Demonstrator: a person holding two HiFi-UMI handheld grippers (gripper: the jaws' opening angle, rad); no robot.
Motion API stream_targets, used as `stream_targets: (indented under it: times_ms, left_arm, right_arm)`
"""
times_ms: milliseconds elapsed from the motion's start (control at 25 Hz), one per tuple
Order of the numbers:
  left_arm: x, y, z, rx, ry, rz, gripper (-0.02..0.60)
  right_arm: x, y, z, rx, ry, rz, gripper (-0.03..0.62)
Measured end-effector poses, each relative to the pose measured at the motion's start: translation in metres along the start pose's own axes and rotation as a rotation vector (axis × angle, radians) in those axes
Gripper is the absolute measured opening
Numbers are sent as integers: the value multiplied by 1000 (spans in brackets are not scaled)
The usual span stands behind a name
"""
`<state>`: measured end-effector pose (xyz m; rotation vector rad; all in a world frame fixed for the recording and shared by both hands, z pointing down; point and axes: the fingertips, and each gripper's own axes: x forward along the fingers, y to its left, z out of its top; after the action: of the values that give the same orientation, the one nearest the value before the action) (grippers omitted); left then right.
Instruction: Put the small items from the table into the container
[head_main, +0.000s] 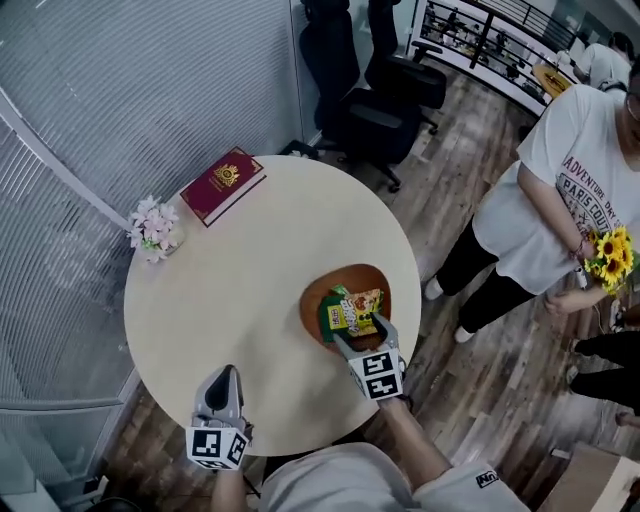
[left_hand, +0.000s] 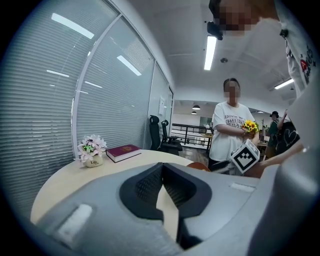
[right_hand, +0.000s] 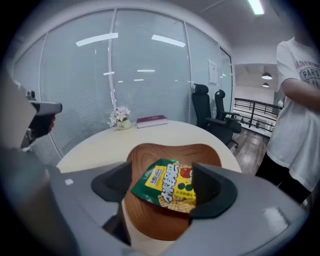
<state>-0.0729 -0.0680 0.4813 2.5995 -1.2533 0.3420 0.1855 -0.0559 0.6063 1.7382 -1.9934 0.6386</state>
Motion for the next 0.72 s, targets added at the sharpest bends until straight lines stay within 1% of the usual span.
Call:
stream_targets:
  times_ms: [80, 120, 160, 240, 320, 480, 720]
  left_arm:
    - [1, -4, -1, -2, -10, -1, -3]
    - [2, -7, 0, -4, -12, -3, -3]
    - [4, -11, 3, -6, -12, -6, -3]
    - [5, -20, 6, -5, -11, -16, -3]
    - [5, -27, 2, 1, -17, -31, -3]
    - [10, -41, 1, 1, -24, -55, -3]
    - [10, -48, -7, -5, -4, -67, -3]
  right_arm:
    - [-18, 1, 17, 38, -96, 10, 237]
    - [-27, 4, 26, 68, -146, 29, 139]
    - [-35, 9, 34, 105, -194, 62, 9]
    - [-47, 24, 44, 181, -256, 144, 2]
    - [-57, 41, 46, 201, -273, 189, 2]
    - [-73, 63, 43, 159, -272, 199, 2]
    - [-80, 65, 26, 139, -233, 188, 2]
